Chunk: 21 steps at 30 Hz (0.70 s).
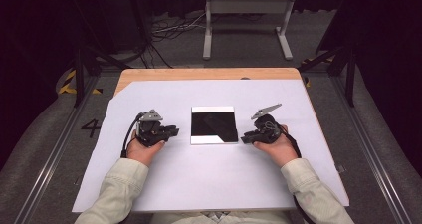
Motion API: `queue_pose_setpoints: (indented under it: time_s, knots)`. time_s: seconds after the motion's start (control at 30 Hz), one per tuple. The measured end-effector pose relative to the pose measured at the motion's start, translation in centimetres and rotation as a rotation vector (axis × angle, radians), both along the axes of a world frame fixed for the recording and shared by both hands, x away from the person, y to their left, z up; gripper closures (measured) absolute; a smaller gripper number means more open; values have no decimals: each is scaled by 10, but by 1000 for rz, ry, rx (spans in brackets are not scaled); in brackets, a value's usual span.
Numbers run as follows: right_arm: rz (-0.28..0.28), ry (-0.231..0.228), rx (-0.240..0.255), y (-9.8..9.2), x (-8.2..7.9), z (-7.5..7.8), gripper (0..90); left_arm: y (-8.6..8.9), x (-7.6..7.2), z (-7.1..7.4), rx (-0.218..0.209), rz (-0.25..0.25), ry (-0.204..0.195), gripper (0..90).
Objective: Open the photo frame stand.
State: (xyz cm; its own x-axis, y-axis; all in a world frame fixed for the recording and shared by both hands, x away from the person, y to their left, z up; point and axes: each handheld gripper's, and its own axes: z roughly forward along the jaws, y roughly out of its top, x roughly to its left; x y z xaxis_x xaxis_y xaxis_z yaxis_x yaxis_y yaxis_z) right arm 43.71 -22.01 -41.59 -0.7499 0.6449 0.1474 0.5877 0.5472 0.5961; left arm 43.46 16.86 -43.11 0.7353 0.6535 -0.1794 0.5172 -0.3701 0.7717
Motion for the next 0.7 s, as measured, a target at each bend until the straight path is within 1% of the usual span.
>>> queue_pose_setpoints:
  time_s: [0.07, 0.2, 0.33, 0.4, 0.5, 0.7]
  knots:
    - [13, 3, -16, 3, 0, -2, 723, 0, 0, 0, 6, -2, -1, 761]
    - [27, 11, -28, 7, 0, -2, 726, -1, 0, 0, 3, -1, 3, 761]
    - [51, 21, -63, 11, 1, -3, 743, -1, 0, -1, 3, -1, 2, 760]
    - [55, 22, -69, 12, 2, -3, 748, -1, 1, -1, 6, -3, 0, 759]
    - [76, 27, -89, 16, 3, -4, 784, -1, 0, -1, 4, -2, 4, 758]
    - [84, 29, -118, 19, 3, -4, 810, -1, 1, -1, 6, -3, 1, 757]
